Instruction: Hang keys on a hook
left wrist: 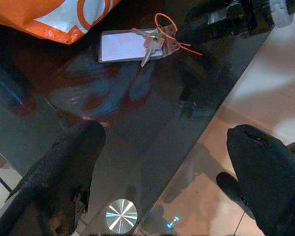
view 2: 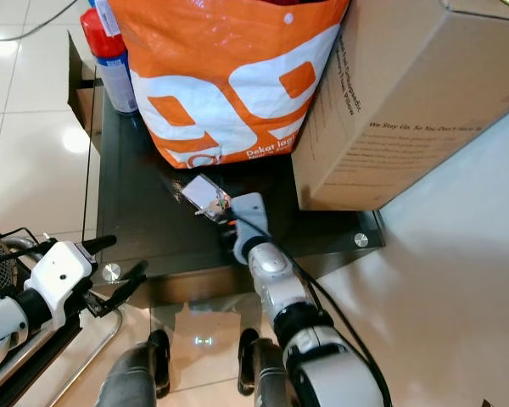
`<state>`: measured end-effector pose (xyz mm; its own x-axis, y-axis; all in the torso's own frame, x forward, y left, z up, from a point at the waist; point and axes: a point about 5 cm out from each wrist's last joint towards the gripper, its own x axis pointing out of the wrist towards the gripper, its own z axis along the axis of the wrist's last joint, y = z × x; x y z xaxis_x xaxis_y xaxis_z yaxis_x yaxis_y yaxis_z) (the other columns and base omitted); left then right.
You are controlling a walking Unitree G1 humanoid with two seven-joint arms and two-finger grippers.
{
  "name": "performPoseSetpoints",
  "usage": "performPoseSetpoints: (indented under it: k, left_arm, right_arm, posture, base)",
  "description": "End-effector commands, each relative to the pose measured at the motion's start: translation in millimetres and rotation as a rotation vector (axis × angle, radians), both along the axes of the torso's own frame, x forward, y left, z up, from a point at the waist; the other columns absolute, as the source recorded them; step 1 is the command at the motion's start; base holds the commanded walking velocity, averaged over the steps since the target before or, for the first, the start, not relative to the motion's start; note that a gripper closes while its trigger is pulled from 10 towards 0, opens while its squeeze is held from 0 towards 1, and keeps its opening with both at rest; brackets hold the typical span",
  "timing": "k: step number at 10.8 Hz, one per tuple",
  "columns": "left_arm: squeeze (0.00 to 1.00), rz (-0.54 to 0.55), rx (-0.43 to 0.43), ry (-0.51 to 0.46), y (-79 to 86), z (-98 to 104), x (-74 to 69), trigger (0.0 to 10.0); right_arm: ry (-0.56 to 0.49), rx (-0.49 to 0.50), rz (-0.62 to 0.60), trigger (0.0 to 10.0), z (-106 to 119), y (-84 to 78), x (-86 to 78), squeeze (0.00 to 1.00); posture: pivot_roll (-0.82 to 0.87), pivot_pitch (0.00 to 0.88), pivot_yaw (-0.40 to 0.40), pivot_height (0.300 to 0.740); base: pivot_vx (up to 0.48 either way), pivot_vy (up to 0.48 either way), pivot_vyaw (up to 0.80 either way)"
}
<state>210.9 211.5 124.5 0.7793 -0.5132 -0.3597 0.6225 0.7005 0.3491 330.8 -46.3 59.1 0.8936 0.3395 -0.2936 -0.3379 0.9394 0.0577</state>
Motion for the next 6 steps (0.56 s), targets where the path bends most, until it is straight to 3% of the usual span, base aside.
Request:
performPoseSetpoints:
  k: [1, 4, 6]
  left_arm:
    - [0.29, -0.014, 0.006, 0.030, -0.9, -6, -3.5, 10.0]
    - [0.29, -0.013, 0.007, 0.035, -0.2, -6, -5.4, 10.0]
    - [0.29, -0.014, 0.006, 0.035, -0.9, -6, -4.8, 10.0]
  right_arm:
    - [0.030, 0.005, -0.048, 10.0, -7, -1.0, -3.1, 0.00]
    - [0.057, 0.107, -0.063, 10.0, -5, 9.6, -2.3, 0.00]
    - [0.056, 0.168, -0.036, 8.7, -1, 19.5, -3.1, 0.00]
  posture:
    - [0.24, 0.325, -0.119, 0.740]
    - [0.24, 0.333, -0.121, 0.740]
    - [0.24, 0.339, -0.119, 0.740]
  base:
    - [0.000, 0.000, 0.00]
    - [0.000, 0.000, 0.00]
    - [0.000, 0.000, 0.00]
